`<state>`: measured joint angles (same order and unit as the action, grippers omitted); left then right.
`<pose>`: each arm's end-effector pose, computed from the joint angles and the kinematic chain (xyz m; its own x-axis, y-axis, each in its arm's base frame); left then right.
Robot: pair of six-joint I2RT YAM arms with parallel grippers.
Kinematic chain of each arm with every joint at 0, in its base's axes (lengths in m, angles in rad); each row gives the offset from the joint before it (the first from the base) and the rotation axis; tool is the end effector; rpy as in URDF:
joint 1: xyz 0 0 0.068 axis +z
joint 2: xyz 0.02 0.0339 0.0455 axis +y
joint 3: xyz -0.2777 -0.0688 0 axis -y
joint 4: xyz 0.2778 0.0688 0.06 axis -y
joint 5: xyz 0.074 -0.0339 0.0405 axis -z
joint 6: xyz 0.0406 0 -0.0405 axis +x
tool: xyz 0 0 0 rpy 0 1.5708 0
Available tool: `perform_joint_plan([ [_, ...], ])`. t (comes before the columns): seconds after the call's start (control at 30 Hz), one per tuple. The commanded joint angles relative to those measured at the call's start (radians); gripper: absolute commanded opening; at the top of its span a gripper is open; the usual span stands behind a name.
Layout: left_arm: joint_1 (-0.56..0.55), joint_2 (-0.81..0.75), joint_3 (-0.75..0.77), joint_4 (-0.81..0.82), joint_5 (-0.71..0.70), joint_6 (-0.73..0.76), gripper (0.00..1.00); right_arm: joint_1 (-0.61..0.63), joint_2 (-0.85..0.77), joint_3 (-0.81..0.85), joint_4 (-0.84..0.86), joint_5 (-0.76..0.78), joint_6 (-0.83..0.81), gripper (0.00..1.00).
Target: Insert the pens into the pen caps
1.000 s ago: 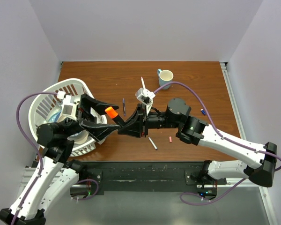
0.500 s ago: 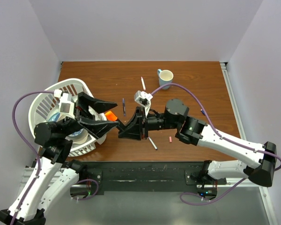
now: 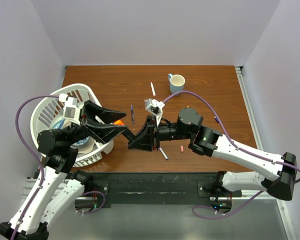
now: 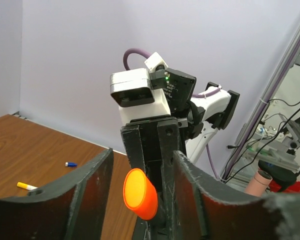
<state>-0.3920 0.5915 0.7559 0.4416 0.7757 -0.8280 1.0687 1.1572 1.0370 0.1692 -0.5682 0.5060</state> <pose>0.1170 -0.0791 0.4317 -0.2367 -0.4712 -0.8497 0.9319 0.1372 -0.3357 0.1250 0.2730 0.3993 -0.4629 0.0058 -0.8864 -0.8839 -0.0781 0.4610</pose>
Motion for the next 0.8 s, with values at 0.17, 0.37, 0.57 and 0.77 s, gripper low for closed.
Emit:
perform_joint_plan([
  [0.17, 0.005, 0.002, -0.029, 0.049, 0.014, -0.054, 0.00, 0.005, -0.008, 0.011, 0.113, -0.016, 0.042, 0.00],
  [0.37, 0.005, 0.042, -0.141, 0.295, 0.121, -0.263, 0.00, 0.002, 0.036, 0.069, 0.179, 0.001, 0.074, 0.00],
  [0.57, -0.007, 0.051, -0.130, 0.167, 0.149, -0.258, 0.00, -0.027, 0.068, 0.191, 0.071, 0.054, 0.019, 0.00],
  [0.77, -0.007, -0.016, -0.127, -0.117, 0.115, -0.077, 0.00, -0.062, 0.070, 0.284, -0.105, 0.114, -0.084, 0.00],
])
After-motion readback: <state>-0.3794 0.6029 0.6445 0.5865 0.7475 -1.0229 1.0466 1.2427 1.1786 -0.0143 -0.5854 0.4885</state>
